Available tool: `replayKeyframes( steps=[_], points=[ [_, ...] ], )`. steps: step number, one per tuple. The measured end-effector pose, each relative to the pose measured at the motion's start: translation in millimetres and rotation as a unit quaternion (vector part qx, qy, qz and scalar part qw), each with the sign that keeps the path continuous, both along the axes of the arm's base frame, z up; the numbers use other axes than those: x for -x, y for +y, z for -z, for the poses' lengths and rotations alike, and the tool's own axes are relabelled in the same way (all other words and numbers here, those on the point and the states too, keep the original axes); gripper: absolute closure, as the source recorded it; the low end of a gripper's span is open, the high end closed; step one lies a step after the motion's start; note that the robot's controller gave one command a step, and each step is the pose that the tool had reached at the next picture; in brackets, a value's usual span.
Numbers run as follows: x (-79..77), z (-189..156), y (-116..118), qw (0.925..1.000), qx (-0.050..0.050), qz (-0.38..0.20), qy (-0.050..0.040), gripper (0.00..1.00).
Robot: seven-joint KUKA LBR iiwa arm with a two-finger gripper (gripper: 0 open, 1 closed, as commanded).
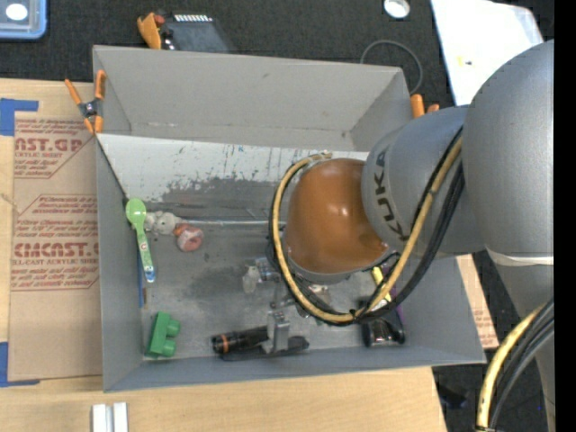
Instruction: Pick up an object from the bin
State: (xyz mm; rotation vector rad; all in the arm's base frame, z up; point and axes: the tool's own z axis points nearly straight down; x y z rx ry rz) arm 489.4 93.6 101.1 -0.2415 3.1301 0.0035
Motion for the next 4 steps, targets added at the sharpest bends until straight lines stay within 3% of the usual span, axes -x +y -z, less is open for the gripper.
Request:
replayKeyframes(
  steps=[1, 2, 3, 4],
  points=[
    [11.2, 2, 41, 0.9998, 0.0, -0.021, 0.0021, 0.0],
    [6.2, 30, 19, 0.9998, -0.001, 0.017, -0.0064, 0.0],
    [6.2, 31, -2, 0.9934, -0.001, -0.115, -0.0018, 1.0],
    [6.2, 31, -2, 0.9934, -0.001, -0.115, -0.0018, 1.0]
  ],
)
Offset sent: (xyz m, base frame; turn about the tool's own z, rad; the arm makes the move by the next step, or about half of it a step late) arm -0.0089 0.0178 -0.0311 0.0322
